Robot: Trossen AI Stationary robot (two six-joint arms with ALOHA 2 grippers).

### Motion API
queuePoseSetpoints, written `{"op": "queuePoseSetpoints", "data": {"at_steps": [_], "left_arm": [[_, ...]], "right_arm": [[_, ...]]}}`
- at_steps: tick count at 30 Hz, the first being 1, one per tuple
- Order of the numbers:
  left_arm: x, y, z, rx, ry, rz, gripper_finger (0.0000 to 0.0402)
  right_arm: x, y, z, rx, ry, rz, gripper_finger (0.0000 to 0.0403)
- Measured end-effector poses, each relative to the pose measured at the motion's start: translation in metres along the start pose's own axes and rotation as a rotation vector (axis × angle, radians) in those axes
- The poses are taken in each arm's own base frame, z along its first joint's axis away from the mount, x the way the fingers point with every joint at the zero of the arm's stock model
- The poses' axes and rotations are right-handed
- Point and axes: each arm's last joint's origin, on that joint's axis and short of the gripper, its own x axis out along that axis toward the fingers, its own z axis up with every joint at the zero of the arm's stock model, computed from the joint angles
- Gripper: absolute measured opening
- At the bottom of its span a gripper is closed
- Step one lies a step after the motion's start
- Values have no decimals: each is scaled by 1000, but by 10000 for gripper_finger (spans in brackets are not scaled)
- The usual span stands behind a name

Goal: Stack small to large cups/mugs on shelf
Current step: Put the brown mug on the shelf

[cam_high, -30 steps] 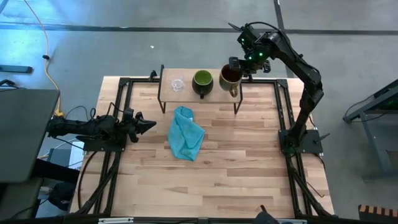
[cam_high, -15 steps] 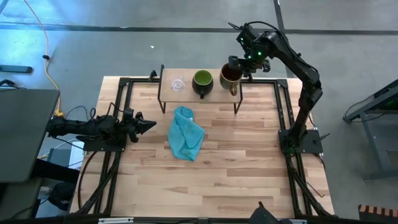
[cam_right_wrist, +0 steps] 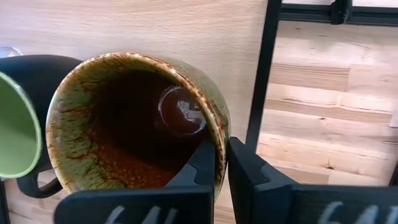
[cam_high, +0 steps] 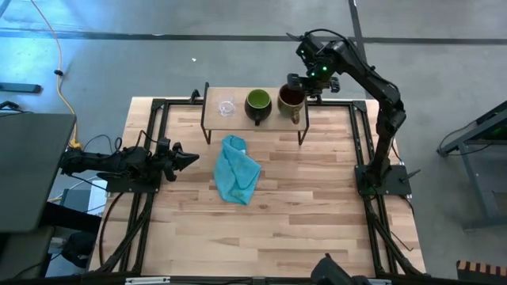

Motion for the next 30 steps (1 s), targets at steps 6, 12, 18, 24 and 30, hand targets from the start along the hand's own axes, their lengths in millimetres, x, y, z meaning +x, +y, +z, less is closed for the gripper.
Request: {"op": "queuePoseSetpoints", "data": {"at_steps": [6,12,18,24,30], "left_arm": [[0,0,0,0,0,0,1],[0,0,0,0,0,0,1],[0,0,0,0,0,0,1],[0,0,0,0,0,0,1],[0,0,0,0,0,0,1]], "right_arm": [[0,-2,1,6,-5,-14,0],[0,-2,1,35,-8,-18,0],[0,-1,0,41,-16,-27,0],[0,0,-2,50,-17,-30,0],[1,3,-3,63,-13,-29,0]]}}
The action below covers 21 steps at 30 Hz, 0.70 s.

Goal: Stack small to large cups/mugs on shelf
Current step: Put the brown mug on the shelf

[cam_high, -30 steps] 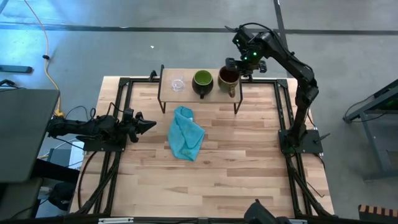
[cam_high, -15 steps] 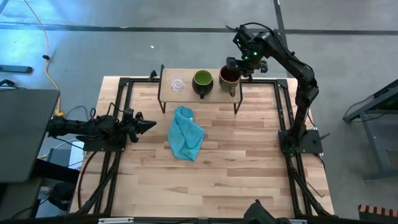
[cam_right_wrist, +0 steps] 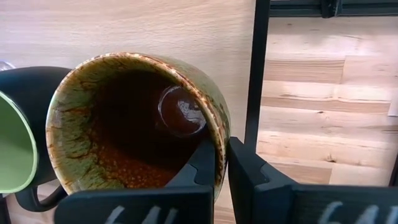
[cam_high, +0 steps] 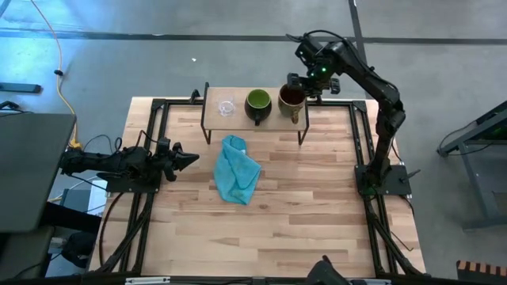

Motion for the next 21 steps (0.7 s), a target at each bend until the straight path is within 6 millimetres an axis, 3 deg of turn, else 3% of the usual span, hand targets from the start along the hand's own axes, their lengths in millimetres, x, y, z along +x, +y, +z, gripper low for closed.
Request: {"op": "queuePoseSetpoints", "data": {"at_steps": [21], "left_arm": [[0,0,0,-8,-1,-1,1]], "right_arm": [[1,0,0,8,2,-1,0]]}}
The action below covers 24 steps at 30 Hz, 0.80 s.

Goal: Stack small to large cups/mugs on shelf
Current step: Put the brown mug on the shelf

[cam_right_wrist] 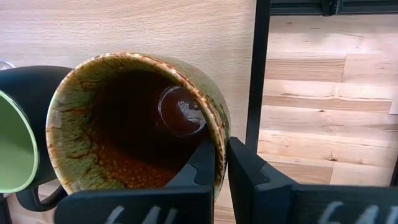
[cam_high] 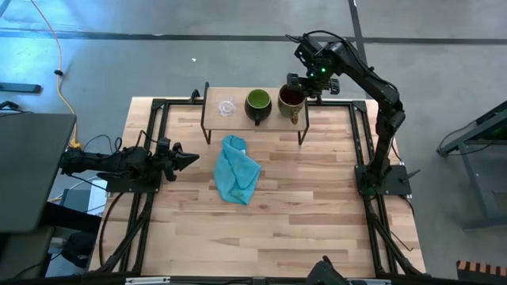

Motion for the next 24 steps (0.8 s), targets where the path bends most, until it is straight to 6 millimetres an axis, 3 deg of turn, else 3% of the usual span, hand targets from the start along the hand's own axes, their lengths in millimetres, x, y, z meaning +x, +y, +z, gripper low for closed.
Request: {"op": "queuePoseSetpoints", "data": {"at_steps": [24], "left_arm": [[0,0,0,-3,0,0,1]], "right_arm": [[0,1,-1,8,21,18,4]]}}
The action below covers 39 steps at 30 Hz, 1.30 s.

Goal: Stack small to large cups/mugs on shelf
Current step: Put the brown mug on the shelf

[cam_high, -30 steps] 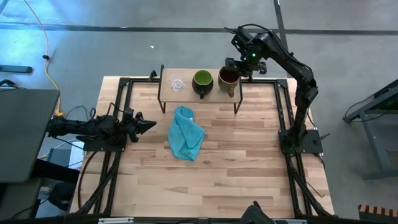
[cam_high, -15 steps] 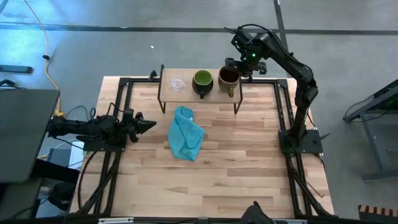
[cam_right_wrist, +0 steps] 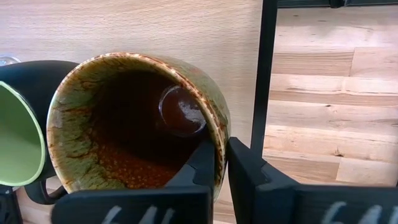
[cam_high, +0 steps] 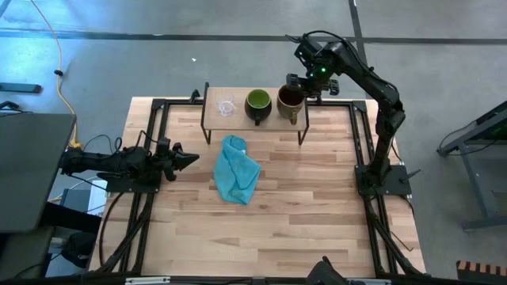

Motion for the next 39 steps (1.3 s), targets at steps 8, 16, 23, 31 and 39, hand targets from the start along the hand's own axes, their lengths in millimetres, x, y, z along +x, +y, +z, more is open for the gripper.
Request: {"op": "queuePoseSetpoints", "data": {"at_steps": [8,16,23,31,39], "left_arm": [[0,0,0,0,0,0,1],[0,0,0,0,0,0,1],[0,0,0,0,0,0,1],[0,0,0,0,0,0,1],[0,0,0,0,0,0,1]], "right_arm": [[0,0,0,-1,1,1,35],[0,0,0,-12,0,2,30],[0,0,0,-19,1,3,34],[0,0,0,-19,5,7,56],[0,0,0,-29,5,6,58]]}}
